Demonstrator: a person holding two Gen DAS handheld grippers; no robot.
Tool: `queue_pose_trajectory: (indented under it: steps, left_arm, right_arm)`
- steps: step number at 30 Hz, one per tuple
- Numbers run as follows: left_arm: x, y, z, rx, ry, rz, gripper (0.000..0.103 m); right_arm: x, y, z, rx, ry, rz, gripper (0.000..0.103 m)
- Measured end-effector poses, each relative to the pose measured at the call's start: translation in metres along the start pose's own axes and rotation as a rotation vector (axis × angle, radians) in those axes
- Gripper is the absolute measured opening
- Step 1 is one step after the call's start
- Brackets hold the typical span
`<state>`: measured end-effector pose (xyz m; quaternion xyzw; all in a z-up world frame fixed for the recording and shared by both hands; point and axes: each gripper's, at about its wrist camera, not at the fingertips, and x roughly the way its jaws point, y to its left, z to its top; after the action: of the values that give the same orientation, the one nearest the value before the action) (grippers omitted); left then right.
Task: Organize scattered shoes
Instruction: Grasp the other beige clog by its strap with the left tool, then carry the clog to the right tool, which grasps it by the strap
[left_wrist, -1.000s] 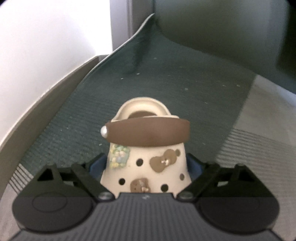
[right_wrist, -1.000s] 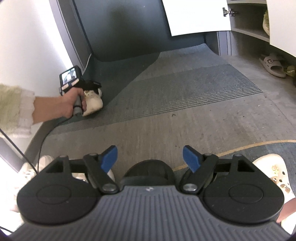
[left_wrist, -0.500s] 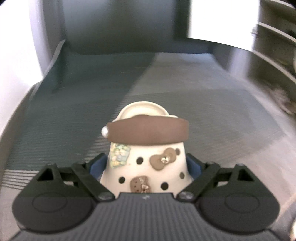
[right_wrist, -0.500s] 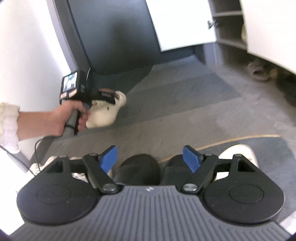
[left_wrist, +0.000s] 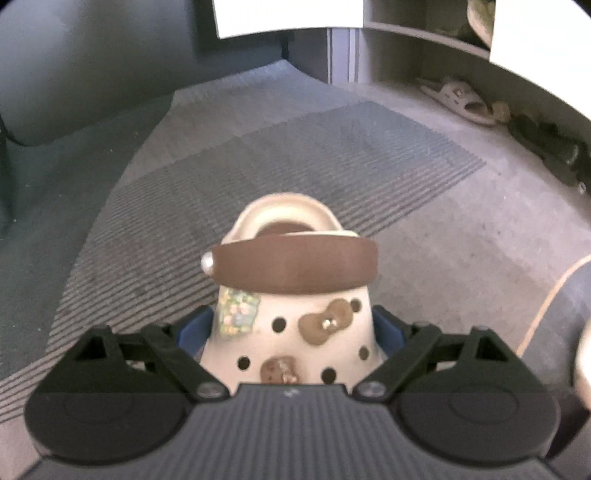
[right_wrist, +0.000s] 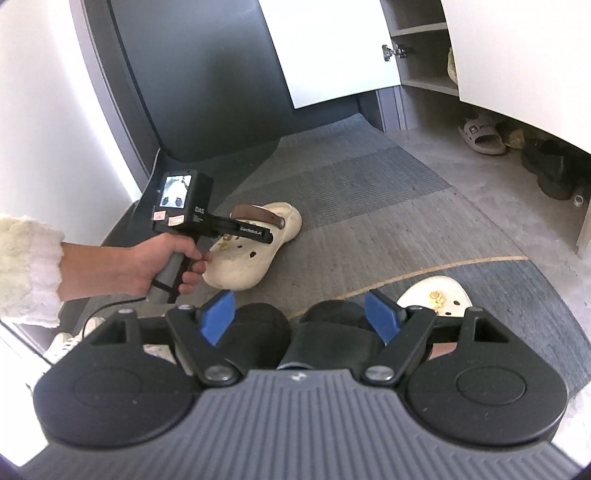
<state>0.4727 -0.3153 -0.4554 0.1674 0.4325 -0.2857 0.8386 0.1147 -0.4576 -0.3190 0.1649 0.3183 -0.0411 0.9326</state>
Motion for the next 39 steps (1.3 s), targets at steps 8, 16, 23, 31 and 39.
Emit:
queue_pose_trajectory:
  steps: [8, 16, 23, 31, 39]
  left_arm:
    - [-0.013, 0.010, -0.016, -0.029, 0.023, -0.008, 0.092]
    - [-0.090, 0.022, -0.030, -0.139, -0.036, -0.059, 0.093]
    - [-0.161, 0.028, -0.059, -0.246, -0.127, -0.054, 0.099]
    - [-0.144, 0.031, -0.094, -0.296, -0.080, -0.110, 0.098]
    - [-0.122, 0.038, -0.107, -0.374, -0.008, -0.155, 0.098]
  right_arm:
    - [0.012, 0.000, 0.000, -0.023, 0.008, -0.005, 0.080]
    - [0.038, 0.003, 0.035, -0.269, -0.049, 0.030, 0.080]
    - [0.142, 0.032, 0.085, -0.776, 0.140, 0.263, 0.080]
    - [0.251, 0.077, 0.081, -1.586, 0.274, 0.376, 0.080]
    - [0.318, 0.104, 0.061, -1.858, 0.419, 0.529, 0.079]
